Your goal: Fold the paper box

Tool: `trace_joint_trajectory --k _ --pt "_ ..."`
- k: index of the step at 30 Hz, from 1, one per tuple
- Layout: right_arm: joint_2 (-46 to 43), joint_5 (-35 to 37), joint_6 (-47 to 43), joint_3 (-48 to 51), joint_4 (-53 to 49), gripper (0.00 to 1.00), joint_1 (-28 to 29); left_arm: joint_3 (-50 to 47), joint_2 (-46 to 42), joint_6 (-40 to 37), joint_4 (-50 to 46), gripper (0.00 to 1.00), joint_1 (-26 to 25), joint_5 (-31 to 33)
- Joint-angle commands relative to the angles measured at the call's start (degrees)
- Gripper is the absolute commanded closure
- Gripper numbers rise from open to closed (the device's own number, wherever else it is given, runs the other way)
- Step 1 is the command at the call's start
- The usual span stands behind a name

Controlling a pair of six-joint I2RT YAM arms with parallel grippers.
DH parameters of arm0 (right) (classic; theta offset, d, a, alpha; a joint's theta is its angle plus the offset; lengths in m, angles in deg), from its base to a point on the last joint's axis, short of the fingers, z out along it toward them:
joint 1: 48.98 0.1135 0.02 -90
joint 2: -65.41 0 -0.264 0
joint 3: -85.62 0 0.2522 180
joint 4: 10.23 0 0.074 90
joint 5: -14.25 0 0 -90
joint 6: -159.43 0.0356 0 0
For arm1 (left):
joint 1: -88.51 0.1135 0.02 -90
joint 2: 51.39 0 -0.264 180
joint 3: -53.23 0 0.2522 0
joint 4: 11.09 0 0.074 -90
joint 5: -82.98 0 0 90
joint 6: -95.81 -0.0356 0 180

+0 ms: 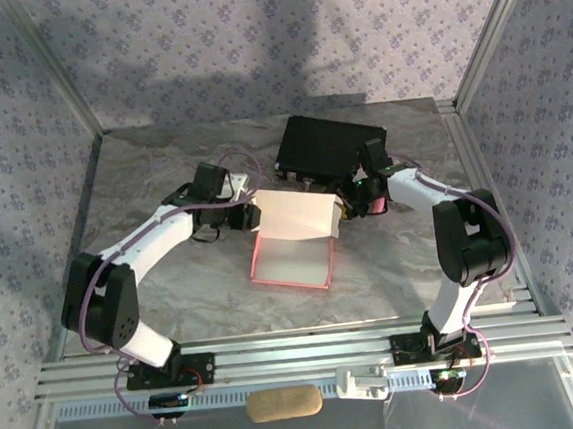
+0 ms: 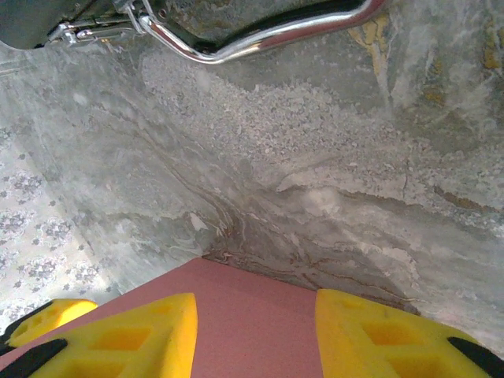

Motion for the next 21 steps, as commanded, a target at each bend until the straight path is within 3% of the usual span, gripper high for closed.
trace_joint_trajectory --k 1,9,21 --pt "-1.1 0.4 -1.7 -1.3 -2.5 0.56 -0.3 0.9 0.4 -1.4 0.4 0.52 -0.7 -1.9" --pt "-1.8 0.8 -1.5 -0.2 -2.4 0.57 -0.4 1.0 1.6 1.2 0.4 0.70 -4.1 5.9" --pt "-4.1 1.8 0.1 3.0 -0.6 0.58 0.3 -1.9 1.8 8.9 5.1 0.83 -9.4 15.3"
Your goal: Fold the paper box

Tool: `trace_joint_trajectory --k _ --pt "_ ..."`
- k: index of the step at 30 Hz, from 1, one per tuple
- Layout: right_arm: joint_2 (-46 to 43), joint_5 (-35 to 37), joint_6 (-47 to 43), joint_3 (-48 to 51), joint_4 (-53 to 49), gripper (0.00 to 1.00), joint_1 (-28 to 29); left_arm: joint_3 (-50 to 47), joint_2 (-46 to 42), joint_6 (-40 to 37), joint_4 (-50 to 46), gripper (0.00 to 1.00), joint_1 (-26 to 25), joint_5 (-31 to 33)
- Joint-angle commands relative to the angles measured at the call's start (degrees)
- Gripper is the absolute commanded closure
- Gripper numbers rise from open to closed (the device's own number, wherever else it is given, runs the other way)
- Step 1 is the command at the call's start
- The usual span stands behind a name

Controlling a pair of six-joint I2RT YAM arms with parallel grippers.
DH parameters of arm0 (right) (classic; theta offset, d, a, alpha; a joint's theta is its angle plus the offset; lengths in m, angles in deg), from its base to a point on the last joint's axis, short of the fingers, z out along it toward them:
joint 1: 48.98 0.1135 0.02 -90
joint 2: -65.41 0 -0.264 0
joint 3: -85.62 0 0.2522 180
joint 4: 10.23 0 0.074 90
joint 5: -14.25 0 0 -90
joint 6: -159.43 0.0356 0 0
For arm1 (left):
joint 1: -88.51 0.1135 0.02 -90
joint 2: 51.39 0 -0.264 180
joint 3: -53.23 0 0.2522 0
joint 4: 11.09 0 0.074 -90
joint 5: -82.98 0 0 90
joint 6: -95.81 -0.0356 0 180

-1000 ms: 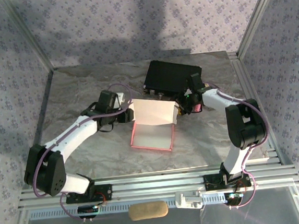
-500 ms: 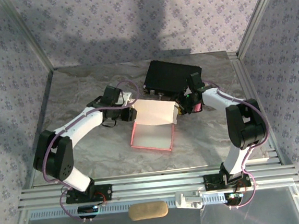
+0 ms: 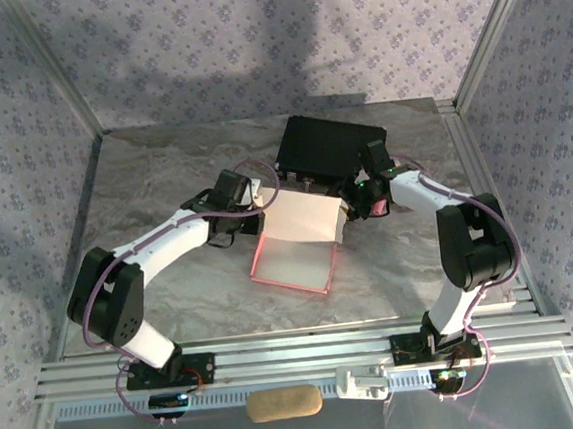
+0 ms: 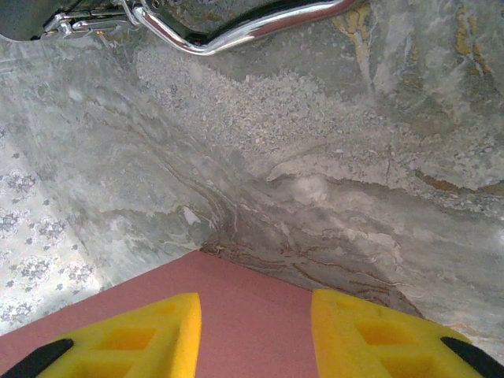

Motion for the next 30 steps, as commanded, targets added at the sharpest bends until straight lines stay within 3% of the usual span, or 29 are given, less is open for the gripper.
trace_joint_trajectory --k 1,4,6,11,13,20,24,30 --pt "-1.7 0.8 0.7 1.3 0.0 0.58 0.2 -1.2 0.5 3.0 2.4 0.83 -1.7 3.5" --pt "-1.6 1.0 0.2 1.1 -0.5 0.58 0.2 -1.9 -0.2 2.7 2.5 0.79 -1.9 3.8" --pt "-1.6 1.1 -0.4 0.8 -1.1 0.58 0.0 -2.5 -2.0 1.6 2.1 0.61 -1.3 3.6" --pt "-1.6 0.6 -1.7 -0.3 -1.9 0.58 -0.8 -7.5 -9.1 -3.8 6.3 0.45 3.6 -6.0" --pt "-1.5 0.4 -2.0 -0.6 -2.0 0.59 -1.0 -11.1 -11.2 -6.2 11.0 0.45 5.5 -10.9" --pt "-1.2 0.2 -2.0 -1.1 -2.1 0.59 -1.0 -19.9 -14.2 -11.8 27.4 0.46 5.8 -17.8" --pt "-1.2 0.3 -2.0 -1.1 -2.1 0.59 -1.0 -20.7 -12.1 -11.9 30.1 0.49 5.8 -17.9" --pt "-1.1 0.2 -2.1 -1.3 -2.2 0.59 -0.9 -18.6 -8.5 -10.8 29.5 0.66 5.5 -16.7"
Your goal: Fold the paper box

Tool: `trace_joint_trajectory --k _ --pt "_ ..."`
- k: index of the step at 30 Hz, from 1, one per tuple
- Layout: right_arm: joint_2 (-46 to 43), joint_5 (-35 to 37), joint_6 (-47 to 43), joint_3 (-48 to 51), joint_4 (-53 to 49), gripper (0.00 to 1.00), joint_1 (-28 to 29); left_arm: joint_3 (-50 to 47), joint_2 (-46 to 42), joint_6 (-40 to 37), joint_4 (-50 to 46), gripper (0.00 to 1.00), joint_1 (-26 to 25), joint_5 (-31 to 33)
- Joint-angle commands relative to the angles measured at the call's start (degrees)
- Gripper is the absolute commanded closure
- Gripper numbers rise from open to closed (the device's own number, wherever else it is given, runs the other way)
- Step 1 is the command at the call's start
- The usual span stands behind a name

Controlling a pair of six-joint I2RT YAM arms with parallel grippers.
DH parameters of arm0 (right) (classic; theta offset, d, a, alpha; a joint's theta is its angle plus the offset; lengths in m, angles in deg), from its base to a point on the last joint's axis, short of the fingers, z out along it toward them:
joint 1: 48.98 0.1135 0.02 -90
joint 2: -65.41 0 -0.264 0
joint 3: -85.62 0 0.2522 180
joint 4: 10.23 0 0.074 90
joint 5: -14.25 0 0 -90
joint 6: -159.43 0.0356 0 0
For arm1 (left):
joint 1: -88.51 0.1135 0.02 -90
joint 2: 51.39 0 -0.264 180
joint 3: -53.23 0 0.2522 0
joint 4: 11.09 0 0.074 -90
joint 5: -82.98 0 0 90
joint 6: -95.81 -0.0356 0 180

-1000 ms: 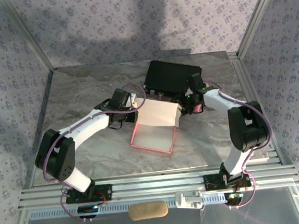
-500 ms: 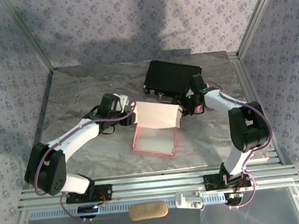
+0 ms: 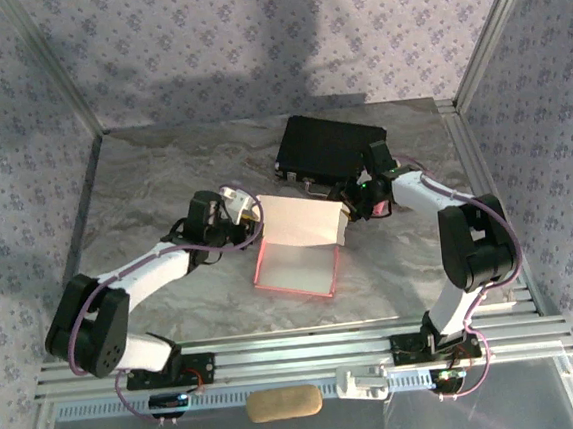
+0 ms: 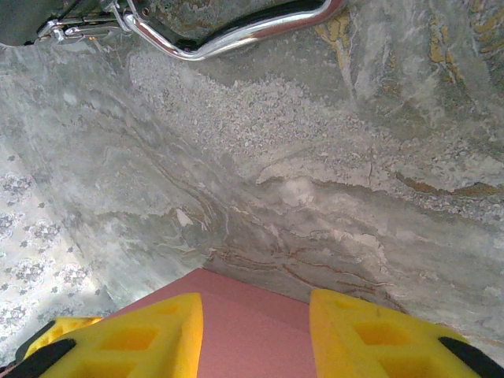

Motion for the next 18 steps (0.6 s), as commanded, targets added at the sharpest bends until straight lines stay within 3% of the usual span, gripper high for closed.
trace_joint_trajectory --k 1,18 --pt "-0.7 0.0 -1.2 -1.7 -1.9 0.59 -0.2 2.4 1.8 -0.4 1.3 0.69 -0.6 -0.4" --pt "-1.9 0.5 -0.5 -0.2 -1.2 0.60 0.5 3.9 0.8 2.2 -1.9 0.97 -7.5 13.8"
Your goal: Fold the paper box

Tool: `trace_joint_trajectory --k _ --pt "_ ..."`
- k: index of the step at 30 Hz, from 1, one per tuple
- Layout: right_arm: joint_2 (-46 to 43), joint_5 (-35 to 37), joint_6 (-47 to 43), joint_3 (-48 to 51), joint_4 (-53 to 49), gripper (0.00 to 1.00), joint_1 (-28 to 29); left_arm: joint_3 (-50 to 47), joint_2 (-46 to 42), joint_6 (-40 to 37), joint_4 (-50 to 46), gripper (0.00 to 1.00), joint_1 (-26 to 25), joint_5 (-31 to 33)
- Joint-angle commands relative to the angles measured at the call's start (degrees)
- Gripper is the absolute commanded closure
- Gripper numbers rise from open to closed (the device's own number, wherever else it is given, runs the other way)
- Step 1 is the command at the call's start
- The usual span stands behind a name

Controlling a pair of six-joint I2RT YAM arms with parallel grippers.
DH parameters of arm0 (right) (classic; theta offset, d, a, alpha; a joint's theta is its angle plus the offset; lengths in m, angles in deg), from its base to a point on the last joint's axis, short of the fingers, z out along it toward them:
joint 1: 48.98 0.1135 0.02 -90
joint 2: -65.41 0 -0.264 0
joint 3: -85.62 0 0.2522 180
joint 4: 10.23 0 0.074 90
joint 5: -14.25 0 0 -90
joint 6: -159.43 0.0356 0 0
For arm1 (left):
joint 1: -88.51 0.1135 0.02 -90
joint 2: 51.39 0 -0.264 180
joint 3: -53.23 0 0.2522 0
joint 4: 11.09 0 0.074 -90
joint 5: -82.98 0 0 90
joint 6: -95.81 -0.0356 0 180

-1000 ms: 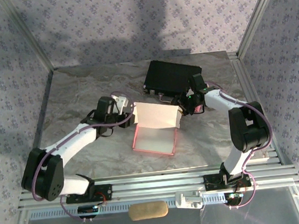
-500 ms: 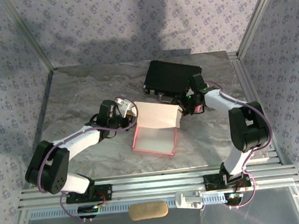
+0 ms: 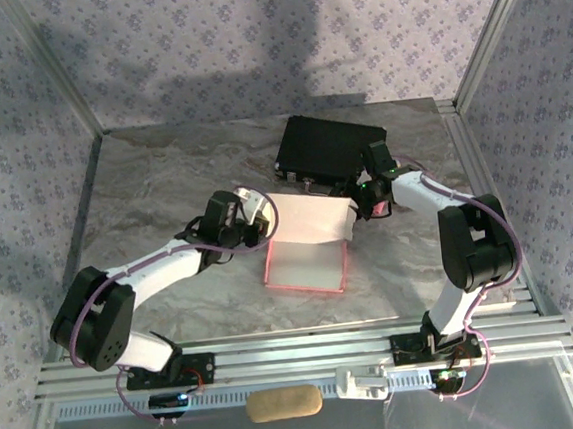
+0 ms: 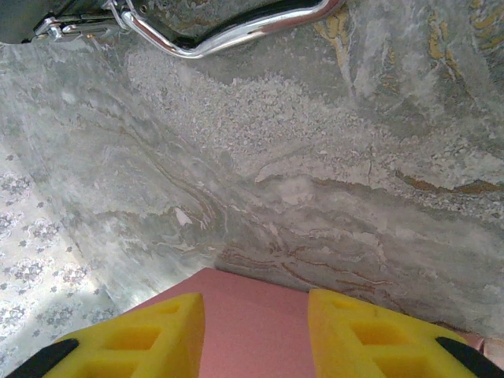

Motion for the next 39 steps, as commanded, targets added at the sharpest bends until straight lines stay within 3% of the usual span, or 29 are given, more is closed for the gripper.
trace_joint_trajectory --k 1,3,5,9,17,23,30,39 --pt "-2.0 0.4 -0.7 -0.3 -1.0 0.60 0.4 0.4 -1.3 1.4 0.4 0.97 -0.7 3.8" --pt "-1.8 0.4 -0.8 -0.4 -1.2 0.60 0.3 0.3 -1.8 1.4 0.0 0.91 -0.9 3.5" --pt "-1.7 0.4 -1.1 -0.8 -1.7 0.60 0.1 0.4 -2.7 0.6 -0.7 0.68 -0.7 2.8" --pt "-1.6 0.3 -1.4 -1.1 -1.9 0.60 -0.1 0.8 -4.2 -0.9 -1.7 0.59 1.4 -0.6" --pt "-1.6 0.1 -1.2 -1.4 -1.9 0.60 -0.1 3.5 -1.4 -2.8 -1.4 0.58 3.2 -8.4" --pt "-1.6 0.1 -1.4 -1.5 -2.0 0.60 -0.2 5.7 0.4 -3.0 -1.9 0.59 3.0 -8.4" --pt "-1.5 0.0 -1.3 -1.7 -2.0 0.60 -0.1 7.5 2.6 -3.3 -3.9 0.73 2.7 -8.5" --pt "-1.7 0.2 -0.9 -1.7 -1.8 0.60 0.1 8.1 3.2 -2.9 -5.6 0.82 0.6 -4.8"
